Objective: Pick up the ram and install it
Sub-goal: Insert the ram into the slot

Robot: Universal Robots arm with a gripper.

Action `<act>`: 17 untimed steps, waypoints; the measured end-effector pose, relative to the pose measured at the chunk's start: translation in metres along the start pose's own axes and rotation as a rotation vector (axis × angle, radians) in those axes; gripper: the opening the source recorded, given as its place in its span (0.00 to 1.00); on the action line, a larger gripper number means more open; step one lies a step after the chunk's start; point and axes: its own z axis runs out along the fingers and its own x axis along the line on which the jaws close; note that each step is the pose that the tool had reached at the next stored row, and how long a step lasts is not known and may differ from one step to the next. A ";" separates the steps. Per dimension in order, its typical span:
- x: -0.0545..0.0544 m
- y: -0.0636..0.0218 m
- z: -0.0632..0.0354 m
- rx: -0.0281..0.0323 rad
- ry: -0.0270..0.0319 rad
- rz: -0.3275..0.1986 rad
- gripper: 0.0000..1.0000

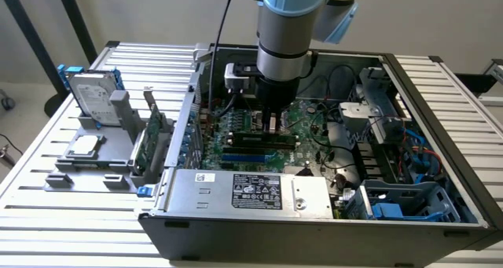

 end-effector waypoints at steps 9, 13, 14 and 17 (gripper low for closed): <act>0.000 -0.0006 0.0001 -0.0001 0.0014 -0.006 0.14; -0.001 -0.0009 0.0009 -0.0001 0.0013 -0.009 0.14; -0.001 -0.0010 0.0013 -0.0002 0.0014 -0.009 0.14; 0.000 -0.0010 0.0024 -0.0003 0.0015 -0.009 0.14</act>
